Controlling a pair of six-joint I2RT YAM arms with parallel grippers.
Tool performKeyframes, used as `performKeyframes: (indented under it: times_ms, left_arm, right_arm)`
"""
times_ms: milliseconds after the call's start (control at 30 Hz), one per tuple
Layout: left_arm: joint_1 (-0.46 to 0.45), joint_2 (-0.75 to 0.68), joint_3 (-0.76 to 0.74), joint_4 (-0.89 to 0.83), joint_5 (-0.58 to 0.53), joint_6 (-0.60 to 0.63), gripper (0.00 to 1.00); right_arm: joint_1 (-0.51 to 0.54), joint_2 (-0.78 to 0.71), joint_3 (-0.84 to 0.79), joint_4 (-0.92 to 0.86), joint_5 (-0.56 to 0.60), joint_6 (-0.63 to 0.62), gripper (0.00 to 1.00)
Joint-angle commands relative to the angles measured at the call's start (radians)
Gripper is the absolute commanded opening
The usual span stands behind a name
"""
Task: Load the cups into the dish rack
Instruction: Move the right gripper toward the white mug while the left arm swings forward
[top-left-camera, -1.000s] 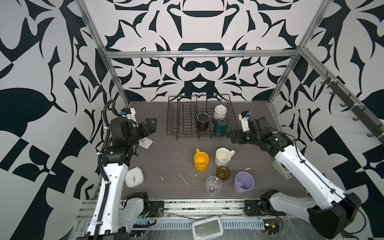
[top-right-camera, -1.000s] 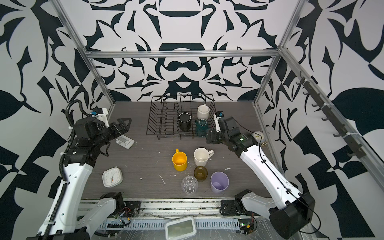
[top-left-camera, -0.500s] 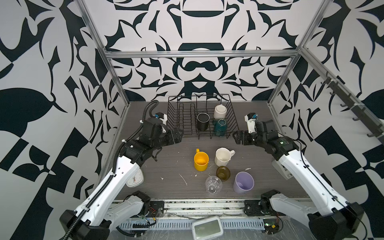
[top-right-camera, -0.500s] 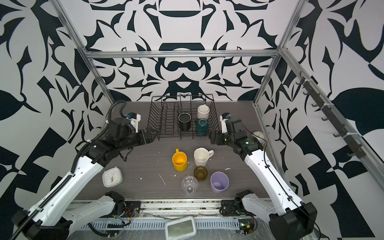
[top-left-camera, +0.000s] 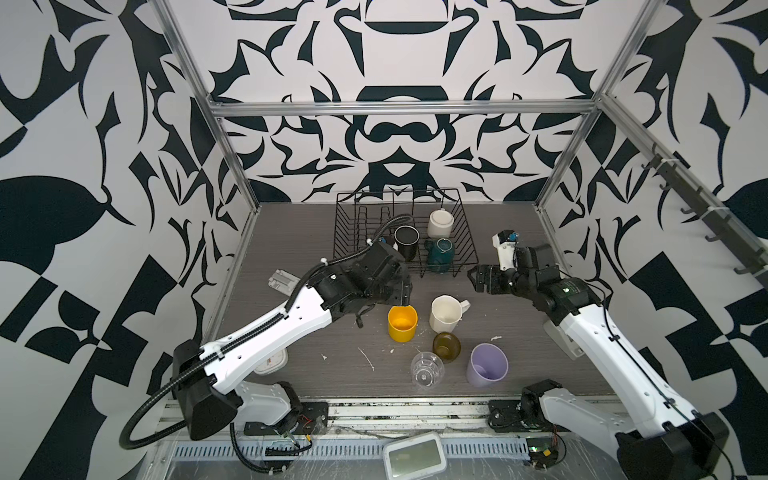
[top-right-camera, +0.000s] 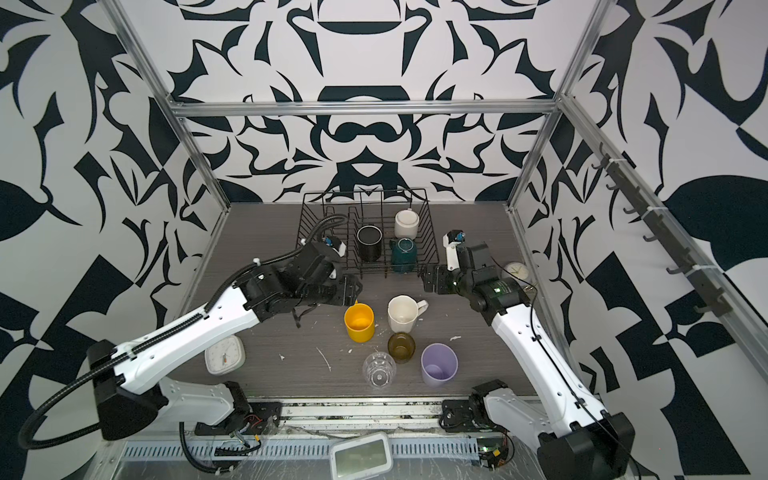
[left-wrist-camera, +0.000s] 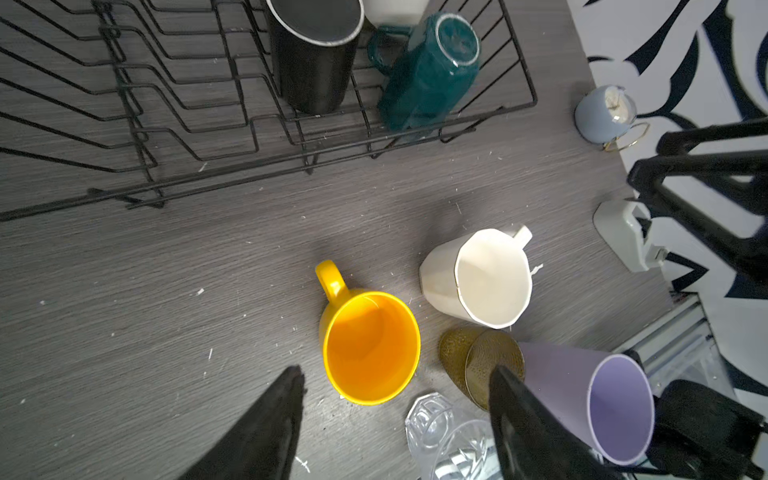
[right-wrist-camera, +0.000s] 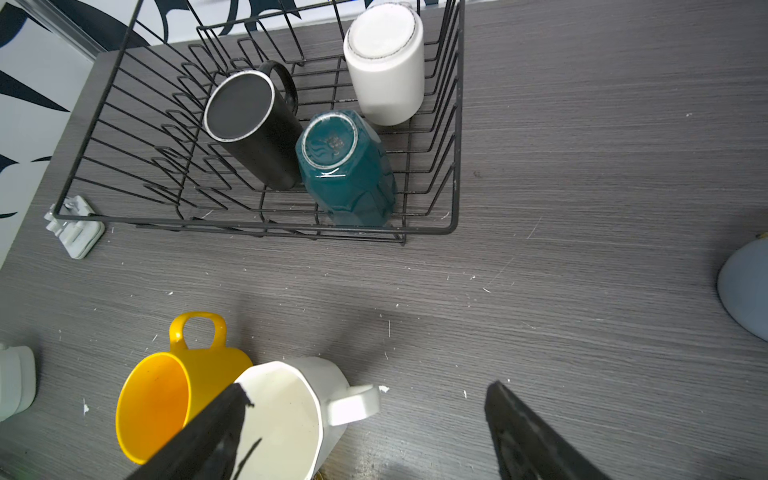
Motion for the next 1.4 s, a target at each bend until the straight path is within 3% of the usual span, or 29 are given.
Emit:
performKeyframes:
  times_ms: [0, 267, 467, 1000, 1367]
  left_arm:
    - [-0.037, 0.049, 0.061, -0.049, -0.020, -0.006, 0.72]
    - [-0.126, 0.201, 0.131, -0.050, 0.006, -0.032, 0.68]
    - [-0.145, 0.255, 0.155, -0.053, 0.017, -0.045, 0.67]
    - [-0.121, 0.199, 0.091, -0.020, -0.021, -0.033, 0.71]
    - [-0.013, 0.016, -0.020, 0.000, -0.083, -0.031, 0.83]
  right_arm:
    - [-0.007, -0.034, 0.001, 0.004, -0.004, -0.011, 0.92]
    - [-0.013, -0.070, -0.022, -0.013, -0.006, -0.002, 0.92]
    - [-0.014, -0.089, -0.026, -0.048, -0.017, -0.016, 0.90]
    - [-0.007, -0.069, -0.047, -0.171, -0.135, -0.059, 0.69]
    - [0.120, 0.022, -0.022, -0.164, -0.029, -0.064, 0.60]
